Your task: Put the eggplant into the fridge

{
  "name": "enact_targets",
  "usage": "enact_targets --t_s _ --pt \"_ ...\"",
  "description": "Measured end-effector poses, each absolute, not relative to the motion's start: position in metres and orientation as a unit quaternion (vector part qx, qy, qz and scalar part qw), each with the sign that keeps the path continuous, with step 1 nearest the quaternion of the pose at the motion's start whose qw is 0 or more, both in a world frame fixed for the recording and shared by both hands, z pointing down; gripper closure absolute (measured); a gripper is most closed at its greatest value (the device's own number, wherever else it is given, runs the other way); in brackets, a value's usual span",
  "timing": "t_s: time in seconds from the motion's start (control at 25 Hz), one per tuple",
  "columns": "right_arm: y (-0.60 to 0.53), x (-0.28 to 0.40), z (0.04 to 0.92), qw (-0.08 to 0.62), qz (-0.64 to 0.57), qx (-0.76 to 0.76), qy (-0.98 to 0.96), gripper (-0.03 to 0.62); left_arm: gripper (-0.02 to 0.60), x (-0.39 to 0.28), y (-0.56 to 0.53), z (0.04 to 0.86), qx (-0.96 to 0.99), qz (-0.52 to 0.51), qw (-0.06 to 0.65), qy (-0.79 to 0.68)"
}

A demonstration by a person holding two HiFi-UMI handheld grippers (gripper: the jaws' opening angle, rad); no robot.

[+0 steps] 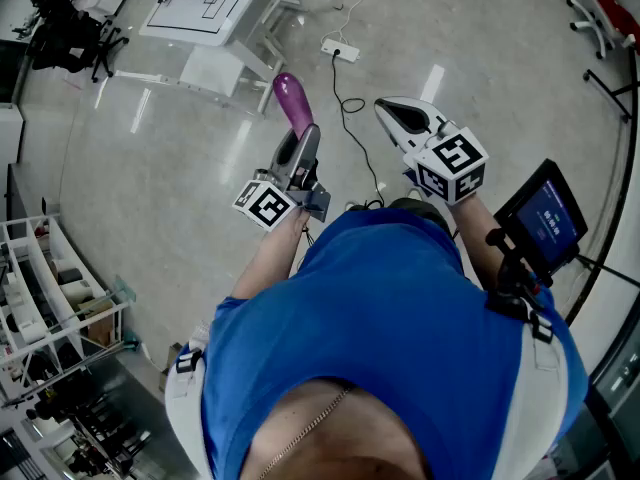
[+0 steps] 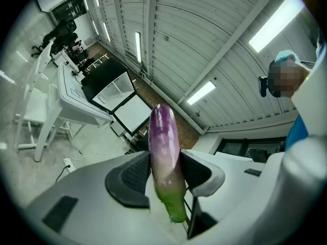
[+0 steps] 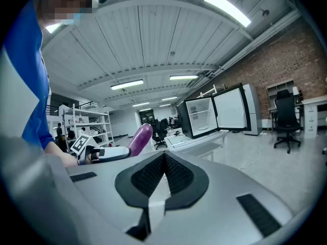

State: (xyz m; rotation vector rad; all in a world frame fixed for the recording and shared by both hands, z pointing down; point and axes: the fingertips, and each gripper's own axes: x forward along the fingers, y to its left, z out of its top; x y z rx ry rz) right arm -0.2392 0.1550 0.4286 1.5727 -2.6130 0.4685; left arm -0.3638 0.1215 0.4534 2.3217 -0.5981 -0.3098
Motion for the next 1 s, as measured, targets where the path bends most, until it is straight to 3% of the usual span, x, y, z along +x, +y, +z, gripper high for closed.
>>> enact_targets --t_s 0.6,1.0 --pt "0.160 -0.224 0.438 0.006 0.153 0.513 -0.844 0.594 0.391 -0.349 0.122 0.466 0.899 -0.119 0.354 -0.228" --pt "0.170 -0.148 0.421 -0.004 0.152 0.508 -0.848 0.594 0.391 -0.275 0.132 0.451 0.898 -0.121 0.349 -0.237"
